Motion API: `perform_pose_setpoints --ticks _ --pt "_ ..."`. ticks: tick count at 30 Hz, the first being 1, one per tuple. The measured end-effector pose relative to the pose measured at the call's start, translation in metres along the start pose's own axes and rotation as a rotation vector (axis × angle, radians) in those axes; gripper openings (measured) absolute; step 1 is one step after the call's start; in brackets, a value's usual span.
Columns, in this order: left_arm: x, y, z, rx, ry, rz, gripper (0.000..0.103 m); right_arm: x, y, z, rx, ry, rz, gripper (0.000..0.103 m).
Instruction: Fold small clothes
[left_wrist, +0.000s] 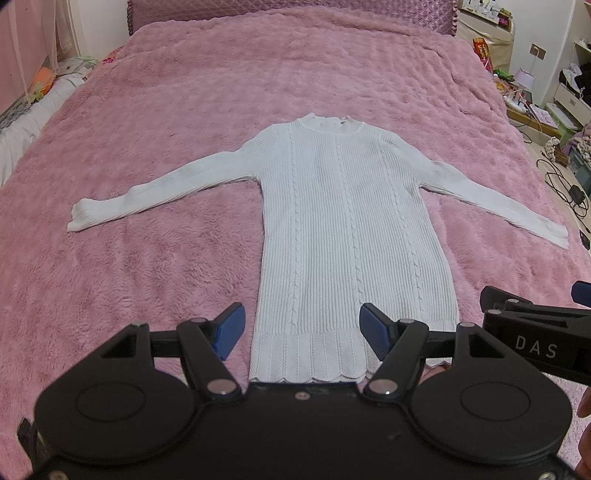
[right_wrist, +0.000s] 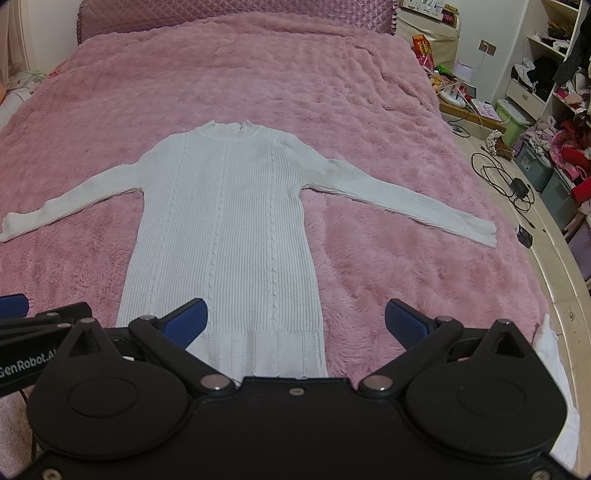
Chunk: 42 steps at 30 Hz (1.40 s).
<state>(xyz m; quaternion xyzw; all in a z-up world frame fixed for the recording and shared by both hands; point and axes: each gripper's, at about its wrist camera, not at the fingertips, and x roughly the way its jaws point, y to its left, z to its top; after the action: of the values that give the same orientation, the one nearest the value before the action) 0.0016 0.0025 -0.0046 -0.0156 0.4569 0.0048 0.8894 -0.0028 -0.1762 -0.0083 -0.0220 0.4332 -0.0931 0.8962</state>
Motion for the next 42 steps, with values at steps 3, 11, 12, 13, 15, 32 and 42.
perform_pose_setpoints --ticks 3,11,12,13,15,32,42 --pt "0.001 0.0 -0.001 0.001 -0.001 0.002 0.072 0.0 0.0 0.0 0.0 0.0 0.0 0.103" --pt "0.001 -0.001 -0.002 0.002 0.0 0.001 0.072 0.0 0.0 0.001 0.001 0.0 -0.001 0.103" --pt "0.001 -0.001 -0.002 0.003 -0.001 0.001 0.072 0.001 0.0 0.001 0.001 0.001 0.0 0.103" --pt "0.002 -0.002 -0.002 0.003 0.0 0.001 0.072 0.0 0.0 0.002 0.001 0.001 0.001 0.103" --pt "0.001 -0.002 -0.003 0.003 0.0 0.001 0.072 0.002 0.0 -0.001 0.001 0.001 0.0 0.103" --pt "0.006 -0.008 -0.004 0.007 0.013 0.001 0.072 0.009 -0.004 -0.001 0.006 0.012 0.001 0.103" --pt "0.014 -0.011 0.007 0.013 0.008 0.001 0.072 0.014 -0.017 0.003 0.051 -0.033 -0.015 0.103"
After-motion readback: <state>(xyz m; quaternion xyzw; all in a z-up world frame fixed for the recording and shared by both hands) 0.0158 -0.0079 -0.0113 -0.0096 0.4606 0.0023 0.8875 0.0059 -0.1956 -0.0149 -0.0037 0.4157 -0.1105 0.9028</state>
